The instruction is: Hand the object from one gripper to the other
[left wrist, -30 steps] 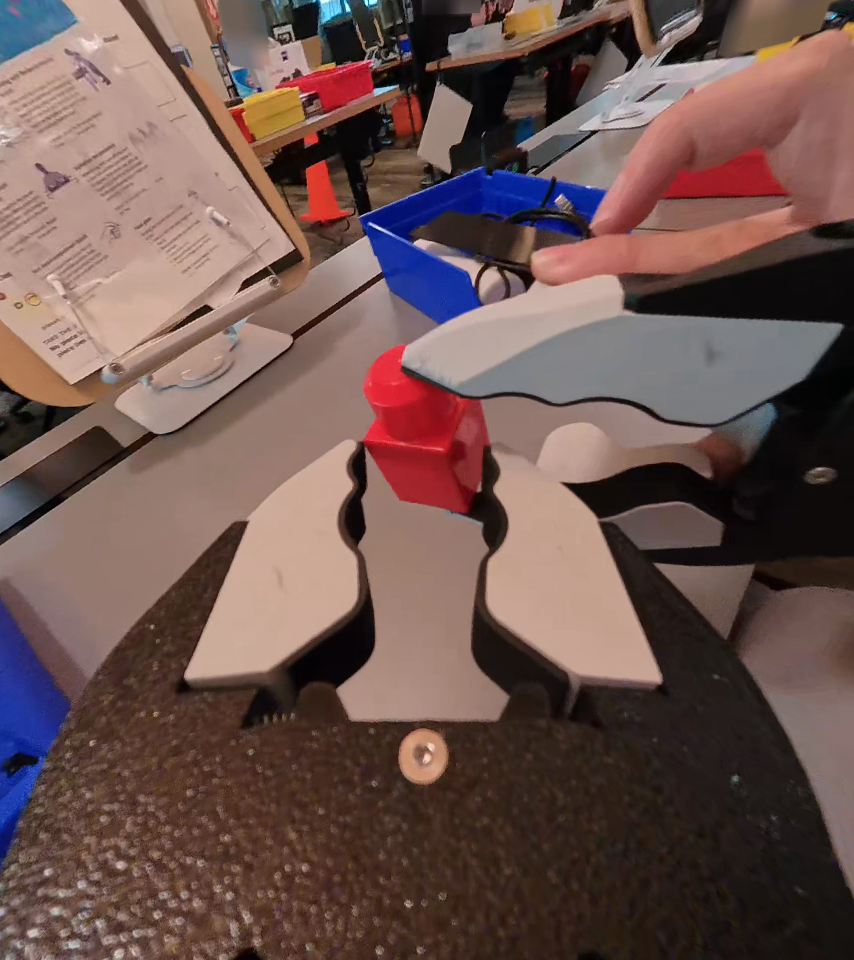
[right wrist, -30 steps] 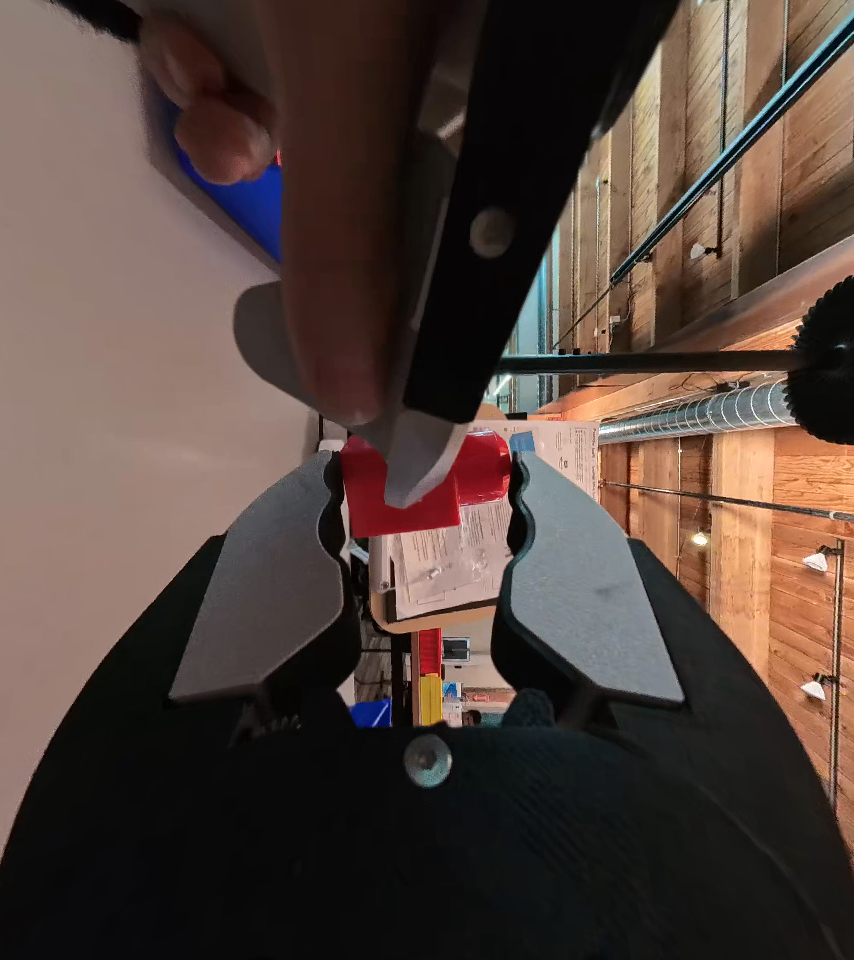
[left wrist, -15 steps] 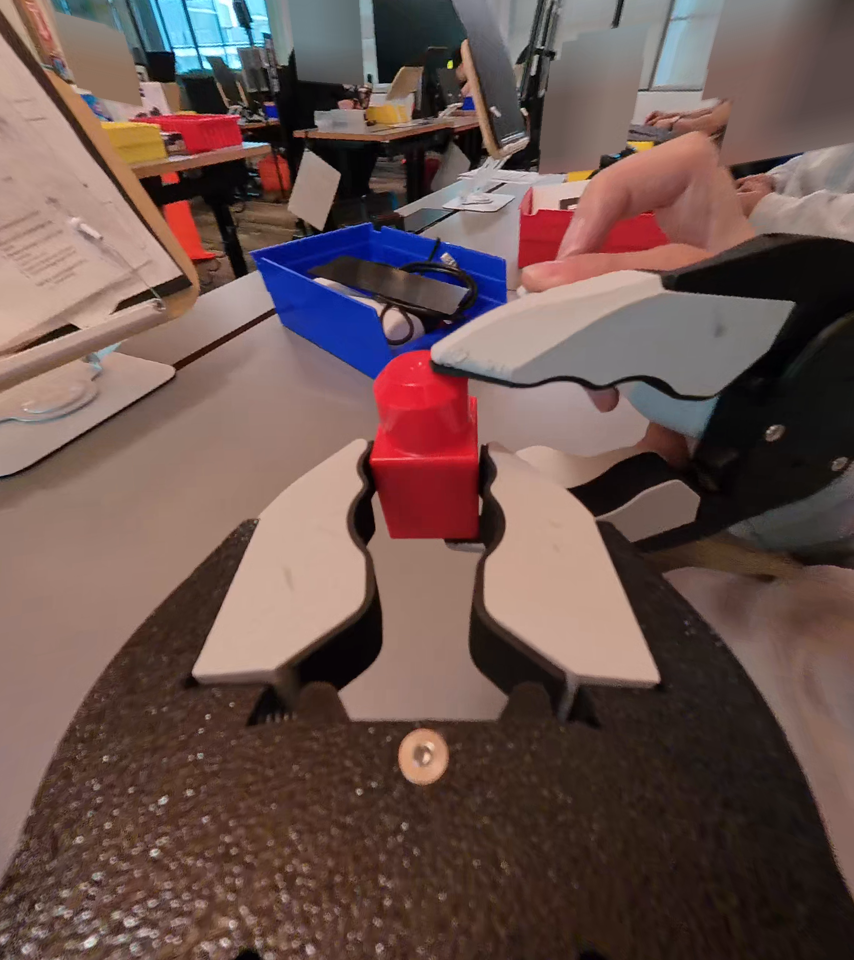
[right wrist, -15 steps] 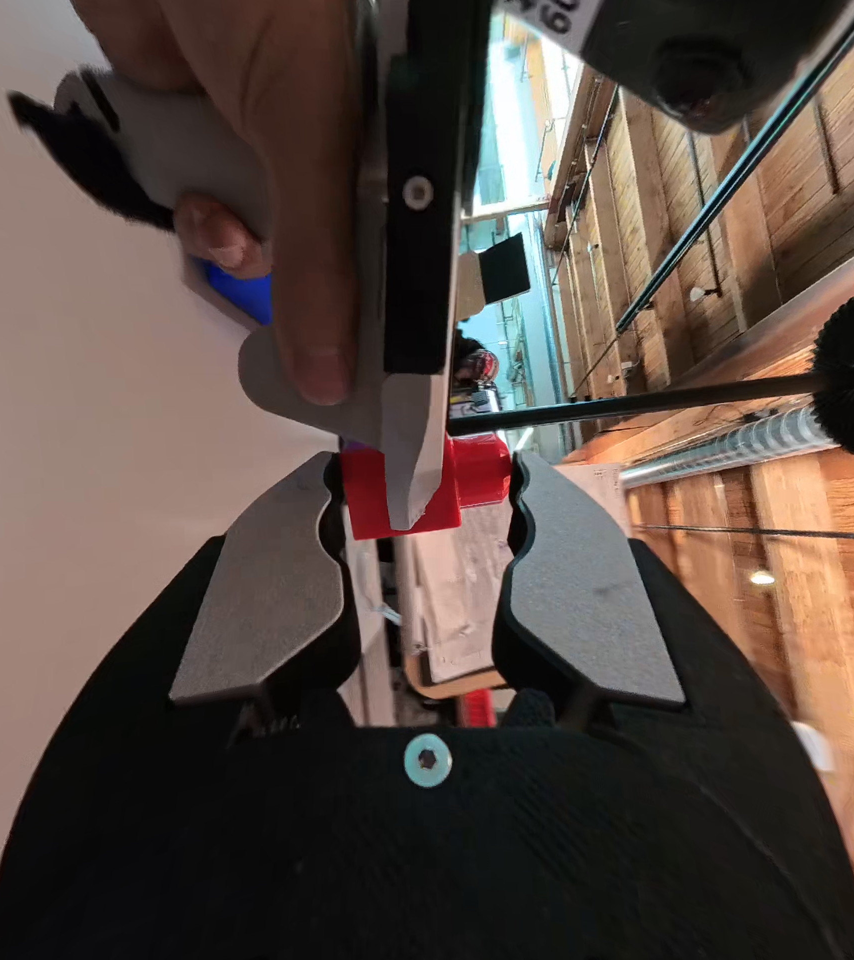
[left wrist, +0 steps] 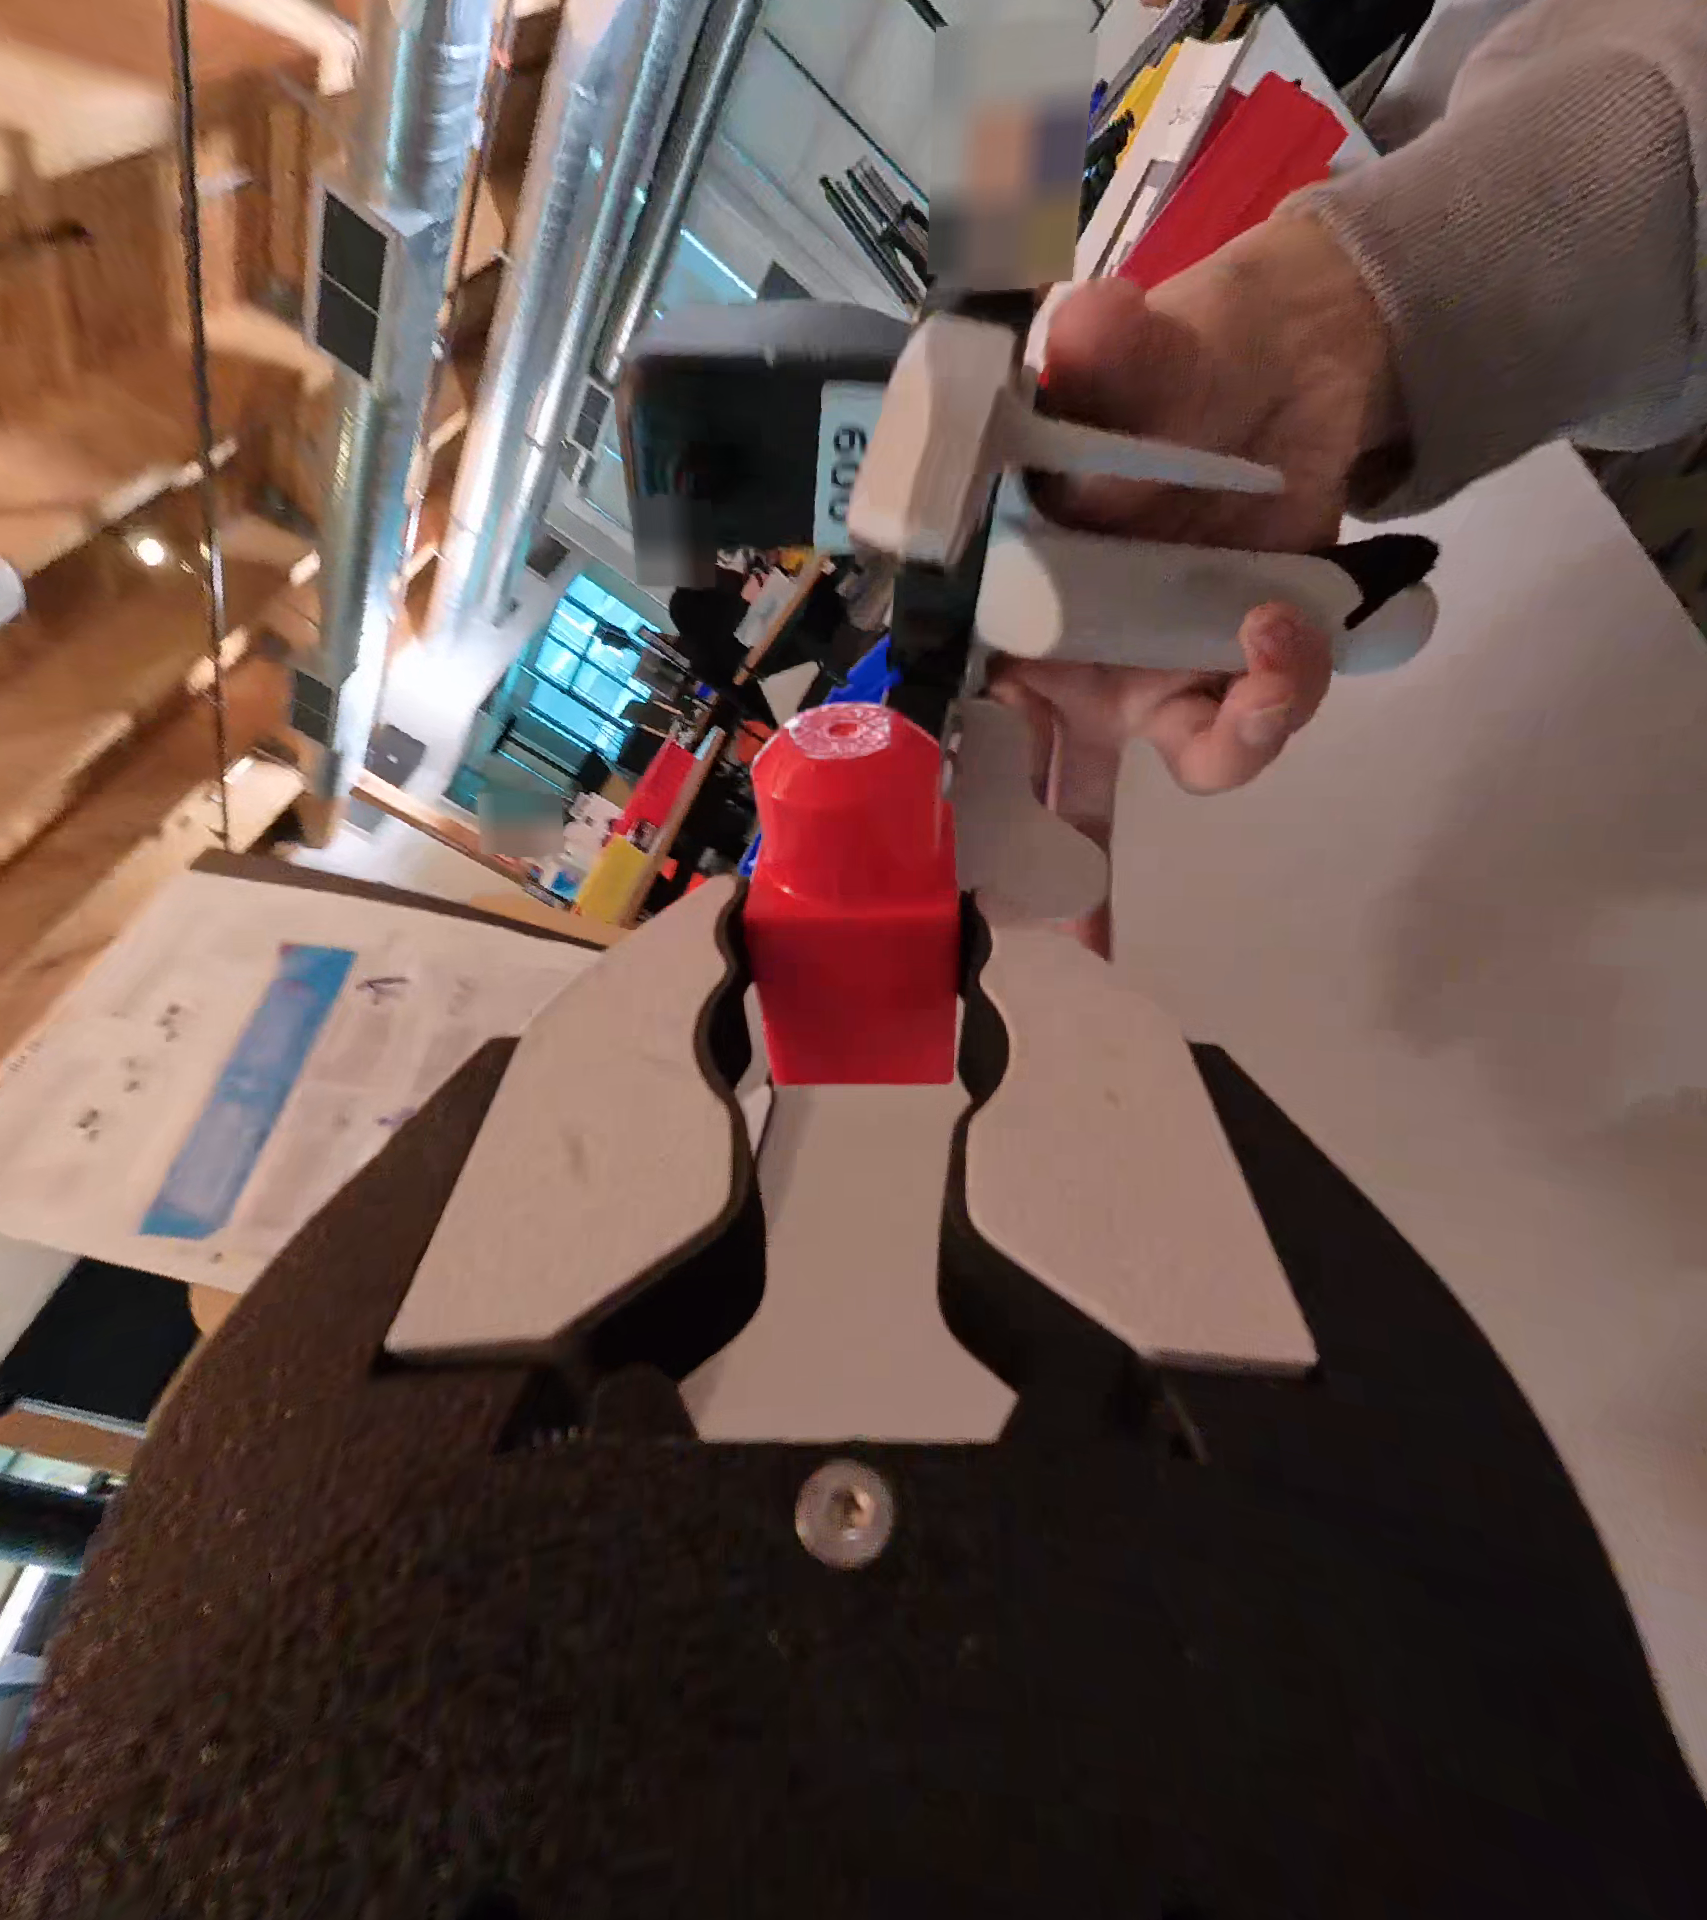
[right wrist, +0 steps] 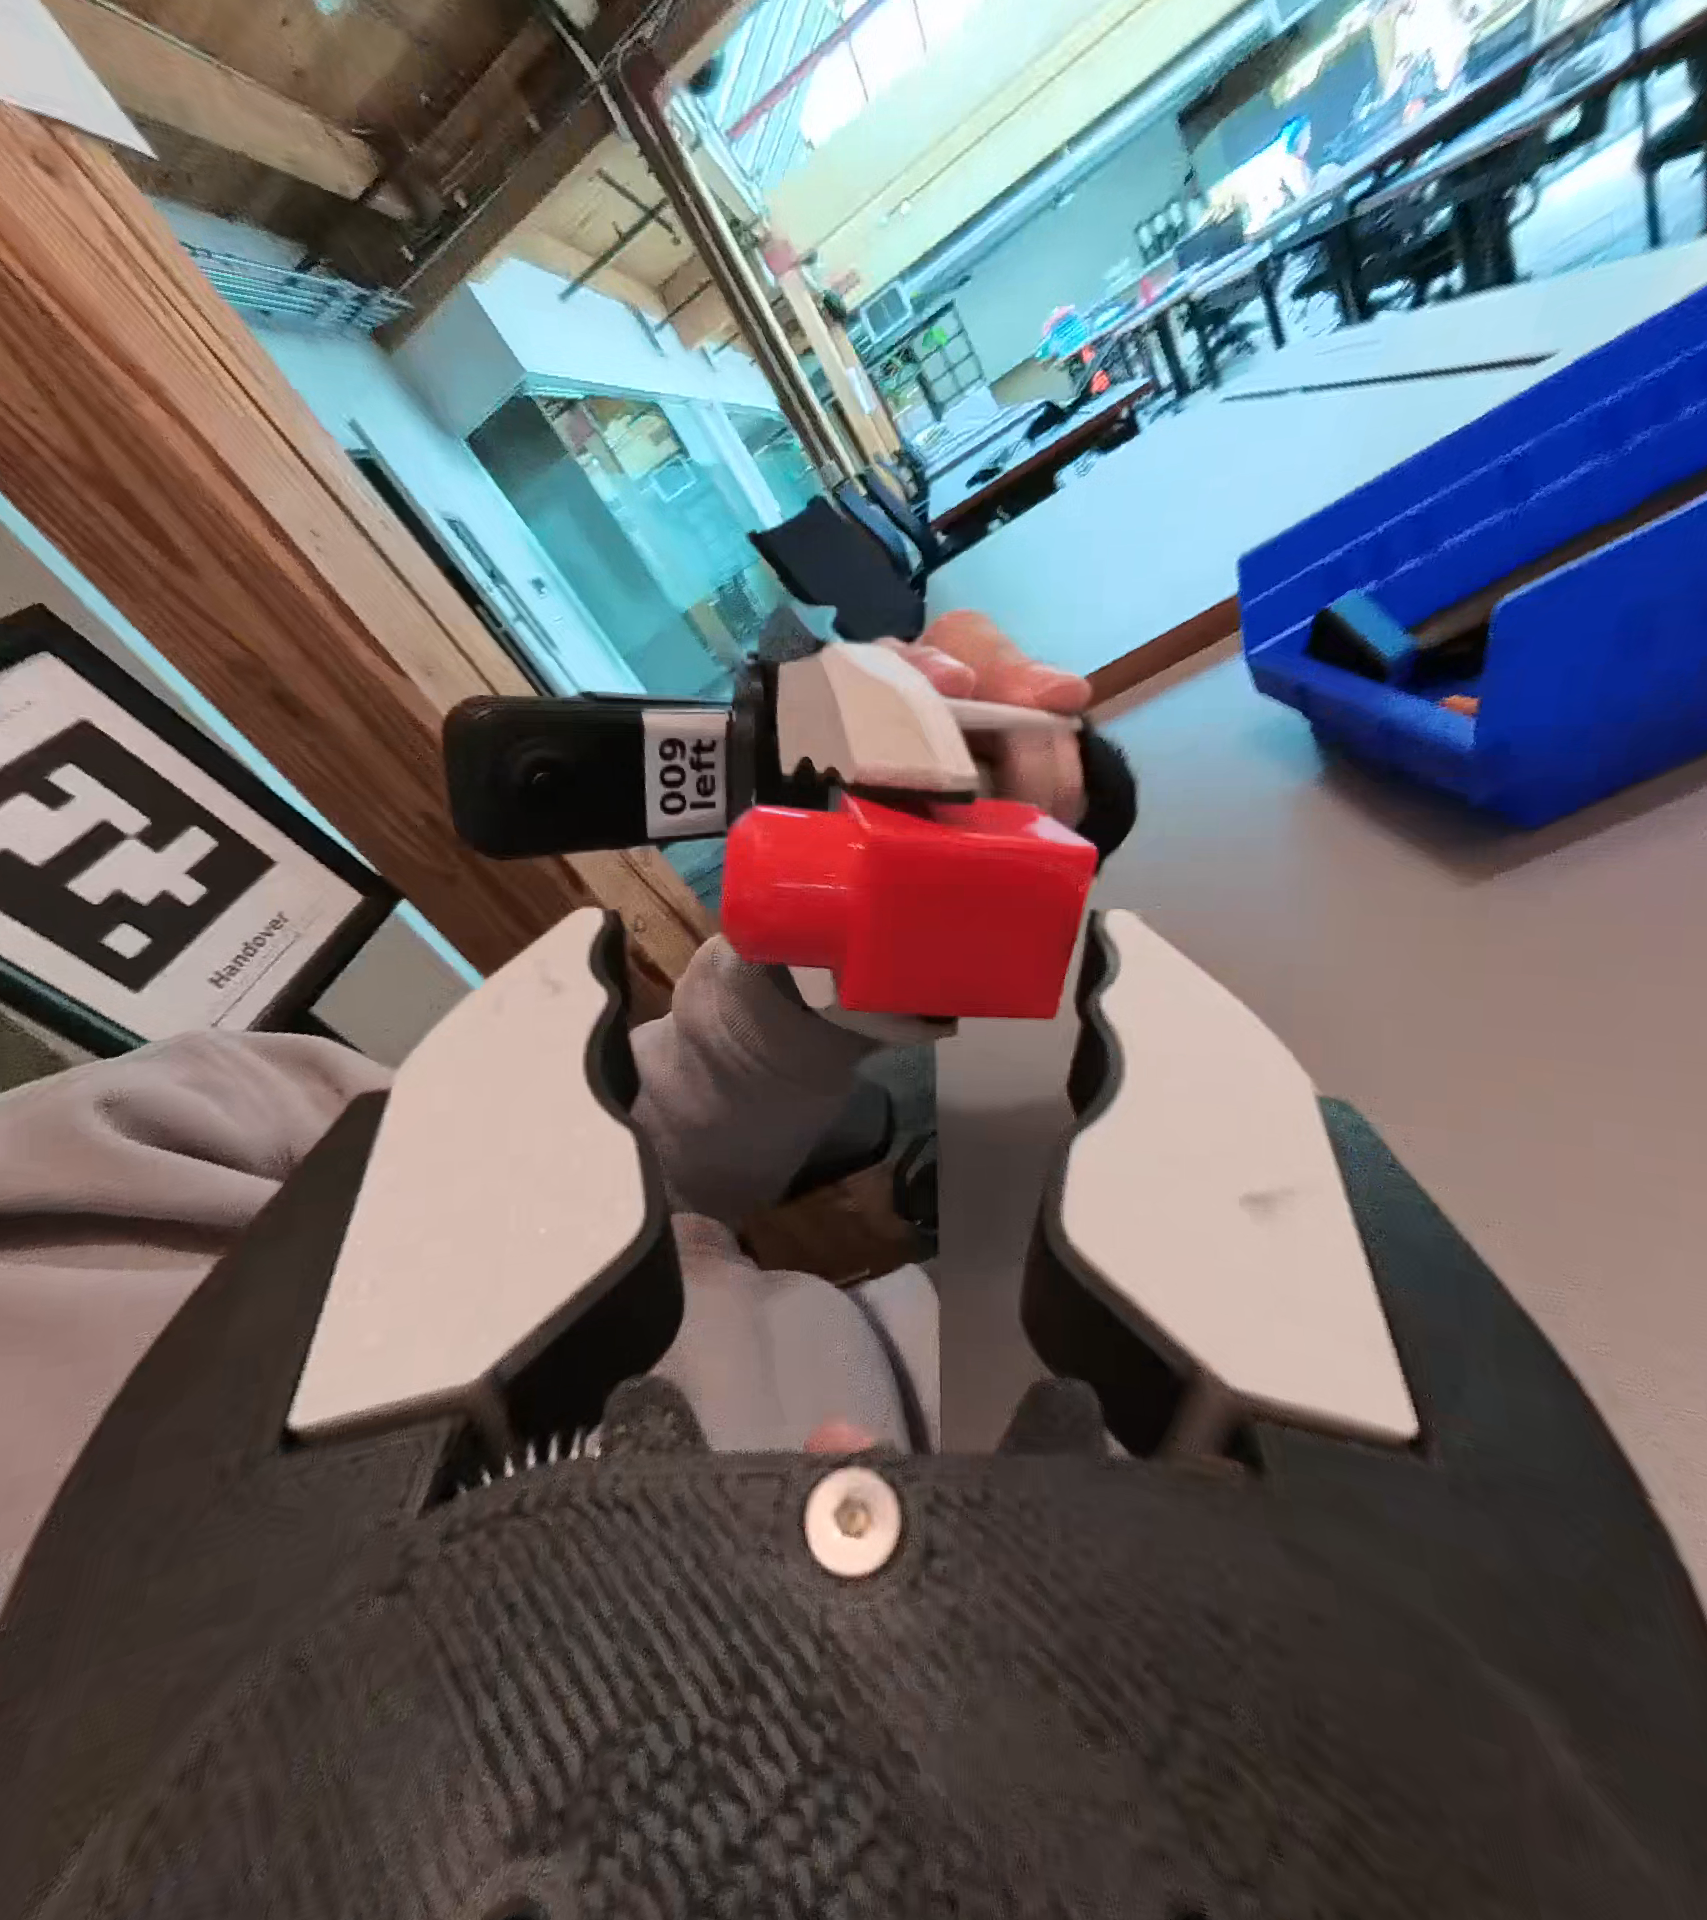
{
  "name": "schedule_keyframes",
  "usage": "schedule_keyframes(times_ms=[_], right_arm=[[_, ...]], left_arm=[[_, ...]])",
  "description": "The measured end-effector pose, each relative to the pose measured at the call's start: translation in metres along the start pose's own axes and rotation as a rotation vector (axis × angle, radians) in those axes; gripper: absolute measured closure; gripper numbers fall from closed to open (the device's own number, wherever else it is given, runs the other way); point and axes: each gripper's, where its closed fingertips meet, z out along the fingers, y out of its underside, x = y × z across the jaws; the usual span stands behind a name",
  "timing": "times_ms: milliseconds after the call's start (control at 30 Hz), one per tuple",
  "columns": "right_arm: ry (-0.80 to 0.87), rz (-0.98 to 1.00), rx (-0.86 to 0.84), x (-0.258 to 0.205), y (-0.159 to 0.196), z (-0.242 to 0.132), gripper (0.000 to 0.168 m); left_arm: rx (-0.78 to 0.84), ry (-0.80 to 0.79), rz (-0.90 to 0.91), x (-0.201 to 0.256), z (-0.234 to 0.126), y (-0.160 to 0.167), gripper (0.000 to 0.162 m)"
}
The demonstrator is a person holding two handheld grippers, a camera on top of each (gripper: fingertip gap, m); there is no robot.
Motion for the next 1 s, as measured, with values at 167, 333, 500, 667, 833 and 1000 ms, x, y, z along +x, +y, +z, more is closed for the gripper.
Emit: schedule_keyframes(times_ms=[167,333,500,667,833,1000], right_arm=[[-0.042,0.034,0.003,-0.002,0.004,0.004,0.086],[-0.037,-0.015,-0.015,0.001,0.009,0.008,0.099],[0.316,-0.427,-0.085,0.035,0.002,-0.002,0.099],[0.836,-1.104,-0.230,0.055,-0.030,-0.036,0.099],[1.157,-1.704,-0.610,0.062,-0.031,-0.043,0.099],[1.183,-1.875,-0.829,0.071,-0.013,-0.030,0.099]], left_arm=[[0.029,0.035,0.039,0.009,0.002,-0.004,0.126],[0.011,0.043,0.041,0.011,0.002,-0.004,0.126],[-0.049,0.051,-0.154,0.008,0.003,0.009,0.113],[-0.138,0.079,-0.480,0.004,0.002,0.026,0.097],[-0.228,0.002,-0.844,-0.002,0.015,0.031,0.102],[-0.236,0.018,-0.945,0.008,0.027,0.027,0.108]])
